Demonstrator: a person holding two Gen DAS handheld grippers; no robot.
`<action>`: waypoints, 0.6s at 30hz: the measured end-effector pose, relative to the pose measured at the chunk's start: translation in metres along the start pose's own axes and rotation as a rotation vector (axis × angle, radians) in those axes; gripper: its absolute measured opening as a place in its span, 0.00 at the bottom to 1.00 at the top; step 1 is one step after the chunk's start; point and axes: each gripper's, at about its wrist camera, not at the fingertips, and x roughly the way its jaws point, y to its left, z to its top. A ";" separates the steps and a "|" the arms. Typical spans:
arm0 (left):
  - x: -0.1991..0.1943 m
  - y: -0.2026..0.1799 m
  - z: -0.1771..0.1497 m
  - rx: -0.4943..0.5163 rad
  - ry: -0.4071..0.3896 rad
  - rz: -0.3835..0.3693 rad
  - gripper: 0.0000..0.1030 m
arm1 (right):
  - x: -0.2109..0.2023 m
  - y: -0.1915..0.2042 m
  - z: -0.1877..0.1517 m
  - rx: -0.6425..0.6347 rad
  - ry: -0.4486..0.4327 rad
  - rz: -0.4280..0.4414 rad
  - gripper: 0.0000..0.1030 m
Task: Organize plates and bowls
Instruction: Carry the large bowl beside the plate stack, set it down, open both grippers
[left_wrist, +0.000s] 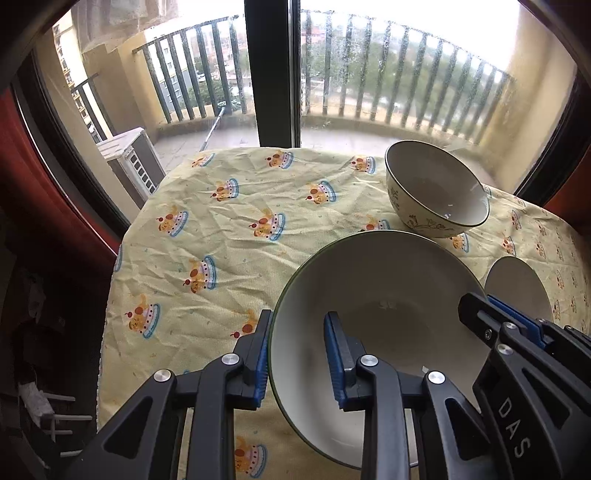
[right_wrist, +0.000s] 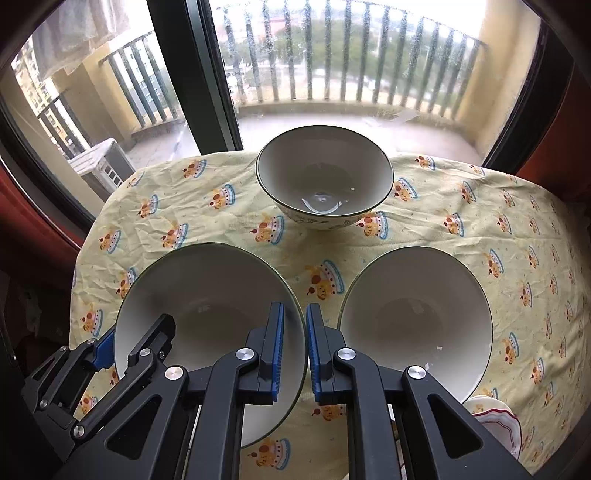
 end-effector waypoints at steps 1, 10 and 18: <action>-0.004 -0.001 -0.001 -0.008 -0.002 0.001 0.25 | -0.005 -0.002 -0.001 -0.001 -0.003 0.005 0.15; -0.051 -0.034 -0.012 -0.020 -0.047 0.031 0.25 | -0.056 -0.033 -0.011 -0.021 -0.056 0.044 0.15; -0.083 -0.074 -0.026 -0.037 -0.066 0.025 0.24 | -0.089 -0.075 -0.019 -0.031 -0.058 0.058 0.15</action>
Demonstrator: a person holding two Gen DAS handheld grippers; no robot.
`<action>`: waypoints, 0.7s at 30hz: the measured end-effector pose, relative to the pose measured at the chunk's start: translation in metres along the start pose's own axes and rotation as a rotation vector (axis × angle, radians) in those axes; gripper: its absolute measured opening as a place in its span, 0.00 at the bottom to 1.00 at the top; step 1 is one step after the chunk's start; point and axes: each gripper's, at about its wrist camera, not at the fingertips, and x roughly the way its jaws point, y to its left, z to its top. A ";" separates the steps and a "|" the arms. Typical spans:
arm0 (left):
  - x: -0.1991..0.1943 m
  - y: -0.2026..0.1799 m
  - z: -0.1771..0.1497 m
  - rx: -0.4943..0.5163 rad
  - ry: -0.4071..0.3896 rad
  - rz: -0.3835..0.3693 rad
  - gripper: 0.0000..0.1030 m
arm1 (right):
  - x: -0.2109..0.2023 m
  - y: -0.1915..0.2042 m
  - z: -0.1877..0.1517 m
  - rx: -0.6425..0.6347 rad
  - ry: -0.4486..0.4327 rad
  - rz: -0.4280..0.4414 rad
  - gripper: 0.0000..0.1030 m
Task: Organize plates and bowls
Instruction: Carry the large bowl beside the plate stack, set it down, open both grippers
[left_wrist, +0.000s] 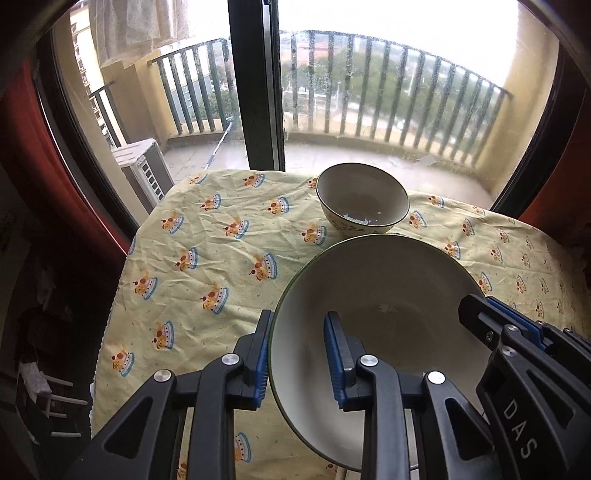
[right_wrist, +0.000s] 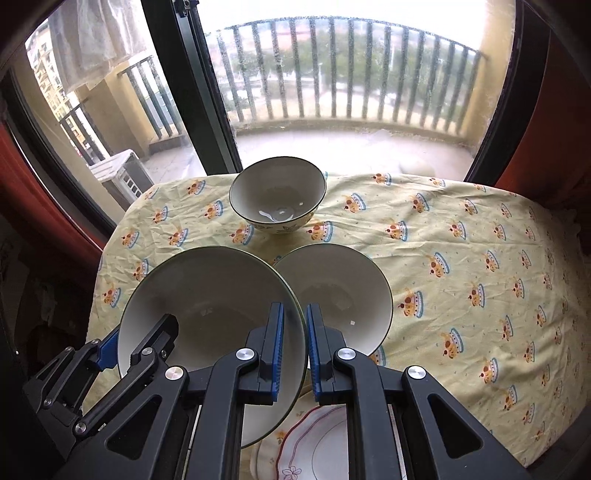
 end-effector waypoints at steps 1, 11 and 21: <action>-0.004 -0.006 -0.002 0.003 -0.007 -0.001 0.24 | -0.005 -0.007 -0.002 0.004 -0.004 0.002 0.15; -0.022 -0.082 -0.022 0.050 -0.007 -0.024 0.24 | -0.034 -0.083 -0.020 0.039 -0.027 -0.020 0.15; -0.022 -0.158 -0.041 0.102 -0.001 -0.064 0.24 | -0.042 -0.162 -0.040 0.085 -0.026 -0.062 0.15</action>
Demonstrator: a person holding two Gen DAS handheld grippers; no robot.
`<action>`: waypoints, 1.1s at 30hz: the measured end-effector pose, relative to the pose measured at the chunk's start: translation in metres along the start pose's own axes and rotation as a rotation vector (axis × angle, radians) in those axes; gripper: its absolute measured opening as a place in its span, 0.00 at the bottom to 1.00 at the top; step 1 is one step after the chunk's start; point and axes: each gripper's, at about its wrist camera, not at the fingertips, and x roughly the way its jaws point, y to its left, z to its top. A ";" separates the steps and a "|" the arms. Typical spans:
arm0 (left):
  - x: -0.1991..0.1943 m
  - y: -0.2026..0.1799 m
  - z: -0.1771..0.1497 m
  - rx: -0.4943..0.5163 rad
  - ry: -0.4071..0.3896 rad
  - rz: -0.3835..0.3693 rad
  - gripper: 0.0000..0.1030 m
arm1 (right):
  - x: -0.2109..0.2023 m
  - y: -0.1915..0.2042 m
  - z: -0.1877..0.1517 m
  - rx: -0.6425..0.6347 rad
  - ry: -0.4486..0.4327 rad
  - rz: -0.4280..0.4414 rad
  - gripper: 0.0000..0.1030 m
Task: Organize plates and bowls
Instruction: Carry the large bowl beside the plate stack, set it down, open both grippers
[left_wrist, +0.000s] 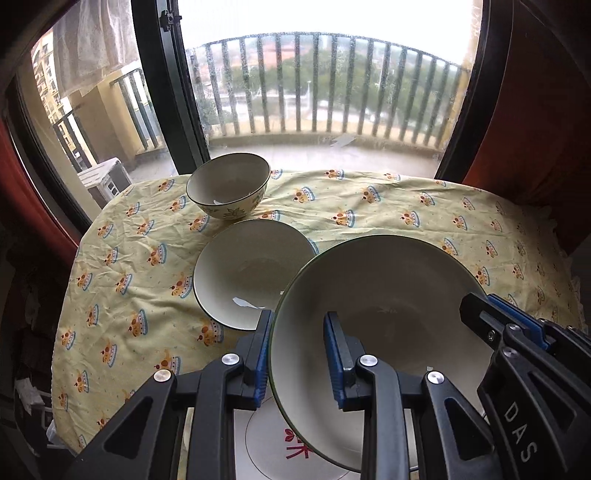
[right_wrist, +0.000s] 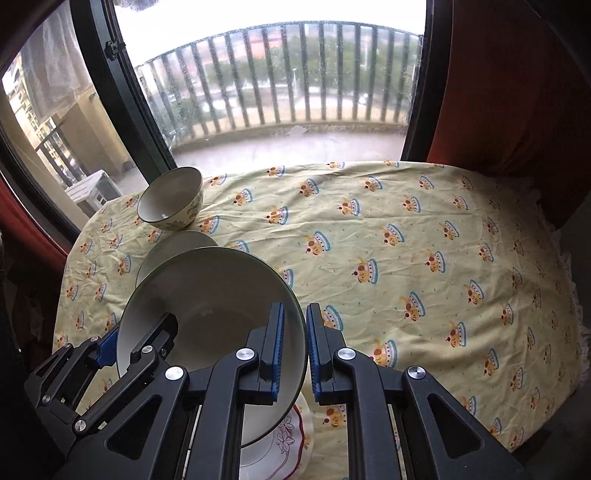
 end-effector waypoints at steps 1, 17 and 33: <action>0.001 -0.007 -0.001 0.004 0.000 -0.005 0.24 | 0.000 -0.008 -0.001 0.005 -0.001 -0.005 0.15; 0.025 -0.093 -0.038 0.070 0.069 -0.078 0.24 | 0.010 -0.107 -0.038 0.081 0.050 -0.064 0.15; 0.045 -0.109 -0.085 0.103 0.182 -0.082 0.24 | 0.041 -0.133 -0.087 0.096 0.168 -0.056 0.15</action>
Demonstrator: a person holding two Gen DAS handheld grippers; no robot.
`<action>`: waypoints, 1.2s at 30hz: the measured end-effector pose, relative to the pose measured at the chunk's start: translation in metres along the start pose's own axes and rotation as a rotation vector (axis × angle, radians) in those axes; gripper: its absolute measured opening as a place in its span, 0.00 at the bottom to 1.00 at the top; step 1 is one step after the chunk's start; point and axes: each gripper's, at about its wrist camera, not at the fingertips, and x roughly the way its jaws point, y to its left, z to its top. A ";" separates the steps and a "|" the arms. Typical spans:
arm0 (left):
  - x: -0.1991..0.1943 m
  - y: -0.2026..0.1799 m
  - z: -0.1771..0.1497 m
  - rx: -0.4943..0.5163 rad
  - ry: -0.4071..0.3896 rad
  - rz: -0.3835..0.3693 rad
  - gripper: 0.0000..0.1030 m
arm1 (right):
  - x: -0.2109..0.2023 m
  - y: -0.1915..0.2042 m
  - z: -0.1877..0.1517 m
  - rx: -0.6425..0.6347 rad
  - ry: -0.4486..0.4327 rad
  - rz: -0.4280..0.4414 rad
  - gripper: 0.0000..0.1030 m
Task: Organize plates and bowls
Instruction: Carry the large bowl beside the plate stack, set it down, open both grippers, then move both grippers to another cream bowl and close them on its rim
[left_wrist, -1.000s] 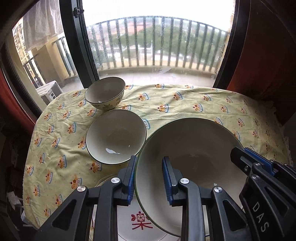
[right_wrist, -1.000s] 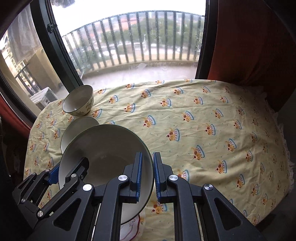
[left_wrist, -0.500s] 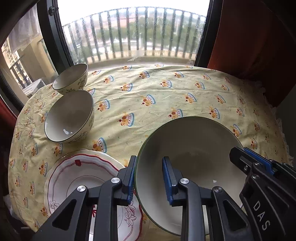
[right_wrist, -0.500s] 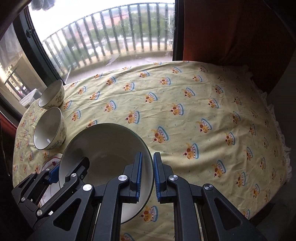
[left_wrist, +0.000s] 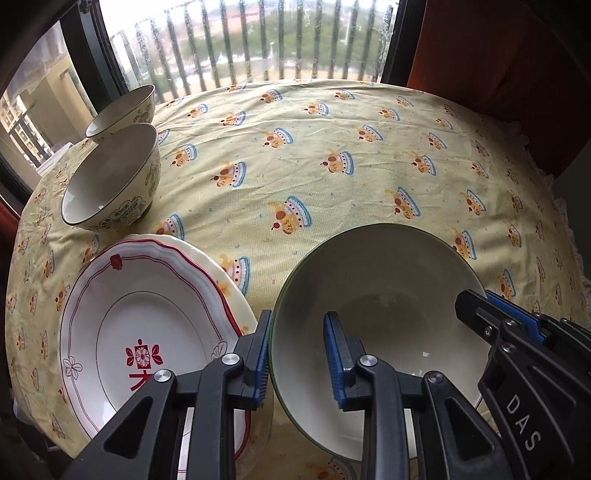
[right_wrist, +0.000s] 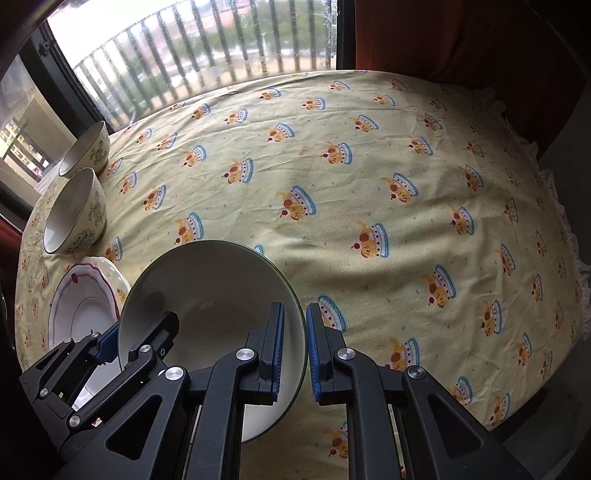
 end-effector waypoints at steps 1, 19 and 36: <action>0.000 -0.001 -0.001 0.005 -0.009 0.003 0.24 | 0.001 0.000 -0.002 -0.001 0.002 -0.001 0.15; -0.013 -0.001 -0.013 0.046 -0.013 -0.089 0.58 | -0.008 0.008 -0.015 -0.012 -0.056 -0.016 0.77; -0.036 0.060 0.002 -0.065 -0.058 -0.029 0.77 | -0.032 0.033 -0.005 -0.003 -0.106 -0.020 0.77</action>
